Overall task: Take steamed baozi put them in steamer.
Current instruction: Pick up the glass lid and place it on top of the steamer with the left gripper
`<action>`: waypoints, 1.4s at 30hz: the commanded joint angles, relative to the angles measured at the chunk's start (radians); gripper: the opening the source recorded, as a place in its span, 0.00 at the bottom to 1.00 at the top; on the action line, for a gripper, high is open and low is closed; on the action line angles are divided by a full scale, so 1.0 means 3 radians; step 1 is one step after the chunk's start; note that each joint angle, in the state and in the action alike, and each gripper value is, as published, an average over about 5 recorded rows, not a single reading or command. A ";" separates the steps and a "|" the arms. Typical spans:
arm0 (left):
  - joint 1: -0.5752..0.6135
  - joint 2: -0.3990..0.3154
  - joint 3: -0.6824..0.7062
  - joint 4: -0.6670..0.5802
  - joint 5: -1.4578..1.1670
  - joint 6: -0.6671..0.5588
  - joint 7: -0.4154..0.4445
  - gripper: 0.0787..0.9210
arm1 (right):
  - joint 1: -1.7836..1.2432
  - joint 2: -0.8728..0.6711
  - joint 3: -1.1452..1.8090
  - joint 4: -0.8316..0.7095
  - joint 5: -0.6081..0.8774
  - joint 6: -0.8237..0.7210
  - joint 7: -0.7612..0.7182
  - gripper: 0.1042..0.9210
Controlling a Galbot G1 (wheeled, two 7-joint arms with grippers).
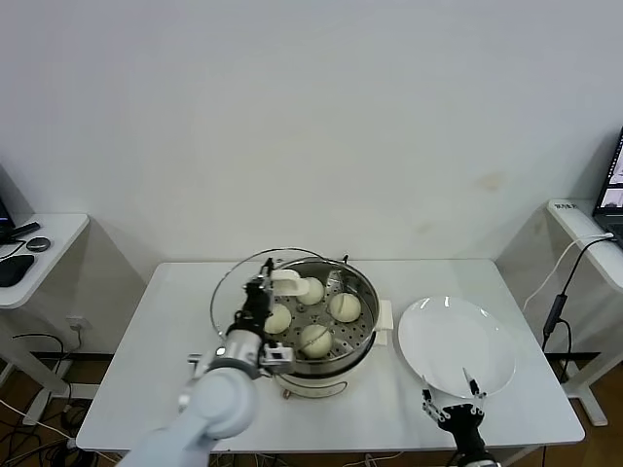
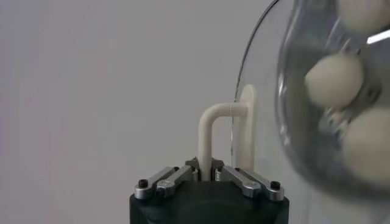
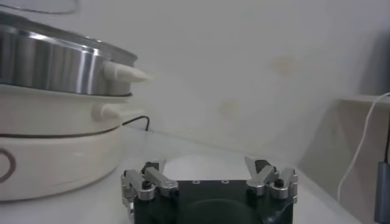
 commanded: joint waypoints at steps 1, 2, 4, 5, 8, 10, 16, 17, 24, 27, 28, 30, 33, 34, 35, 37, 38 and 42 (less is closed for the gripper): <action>-0.0260 -0.0586 0.0439 0.0303 0.0712 0.0183 0.0310 0.11 | 0.0022 0.0005 -0.0034 -0.0043 -0.0058 0.0009 0.0004 0.88; -0.0248 -0.0618 0.0429 0.0322 0.0739 0.0181 0.0305 0.11 | 0.0022 0.0002 -0.0035 -0.0045 -0.0058 0.0010 0.0003 0.88; -0.0229 -0.0672 0.0408 0.0350 0.0782 0.0177 0.0294 0.11 | 0.0022 0.0000 -0.0039 -0.0047 -0.0059 0.0010 0.0003 0.88; -0.0222 -0.0695 0.0401 0.0361 0.0804 0.0174 0.0291 0.11 | 0.0023 0.0000 -0.0041 -0.0048 -0.0059 0.0010 0.0003 0.88; -0.0198 -0.0750 0.0395 0.0390 0.0854 0.0171 0.0285 0.11 | 0.0025 0.0002 -0.0053 -0.0051 -0.0062 0.0009 0.0002 0.88; -0.0175 -0.0782 0.0393 0.0409 0.0887 0.0165 0.0281 0.11 | 0.0025 0.0004 -0.0063 -0.0052 -0.0065 0.0010 0.0001 0.88; -0.0114 -0.0828 0.0382 0.0464 0.0952 0.0140 0.0255 0.11 | 0.0017 0.0011 -0.0076 -0.0042 -0.0072 0.0014 -0.0003 0.88; -0.0108 -0.0832 0.0380 0.0477 0.0957 0.0136 0.0250 0.11 | 0.0016 0.0012 -0.0078 -0.0041 -0.0074 0.0015 -0.0003 0.88; -0.0116 -0.0868 0.0356 0.0578 0.0975 0.0115 0.0221 0.11 | 0.0005 0.0011 -0.0092 -0.0040 -0.0082 0.0022 -0.0004 0.88; -0.0121 -0.0872 0.0347 0.0619 0.0980 0.0107 0.0214 0.11 | 0.0003 0.0007 -0.0095 -0.0038 -0.0083 0.0022 -0.0008 0.88; -0.0121 -0.0875 0.0342 0.0634 0.0981 0.0104 0.0212 0.11 | 0.0002 0.0006 -0.0096 -0.0039 -0.0084 0.0023 -0.0008 0.88; -0.0118 -0.0879 0.0333 0.0660 0.0987 0.0097 0.0207 0.11 | 0.0000 0.0002 -0.0096 -0.0041 -0.0083 0.0025 -0.0009 0.88; -0.0107 -0.0884 0.0320 0.0686 0.0999 0.0087 0.0198 0.11 | -0.0001 0.0000 -0.0098 -0.0043 -0.0083 0.0027 -0.0009 0.88; -0.0102 -0.0884 0.0314 0.0694 0.1006 0.0081 0.0194 0.11 | -0.0002 -0.0001 -0.0099 -0.0043 -0.0083 0.0026 -0.0009 0.88; -0.0098 -0.0884 0.0309 0.0701 0.1013 0.0075 0.0190 0.11 | -0.0003 -0.0002 -0.0100 -0.0042 -0.0083 0.0027 -0.0009 0.88; -0.0090 -0.0884 0.0301 0.0716 0.1034 0.0061 0.0179 0.11 | -0.0003 -0.0004 -0.0101 -0.0044 -0.0082 0.0027 -0.0009 0.88; -0.0086 -0.0884 0.0298 0.0724 0.1047 0.0054 0.0173 0.11 | -0.0003 -0.0004 -0.0102 -0.0045 -0.0082 0.0028 -0.0009 0.88; -0.0076 -0.0889 0.0283 0.0749 0.1081 0.0031 0.0153 0.11 | -0.0001 -0.0005 -0.0109 -0.0054 -0.0081 0.0031 -0.0010 0.88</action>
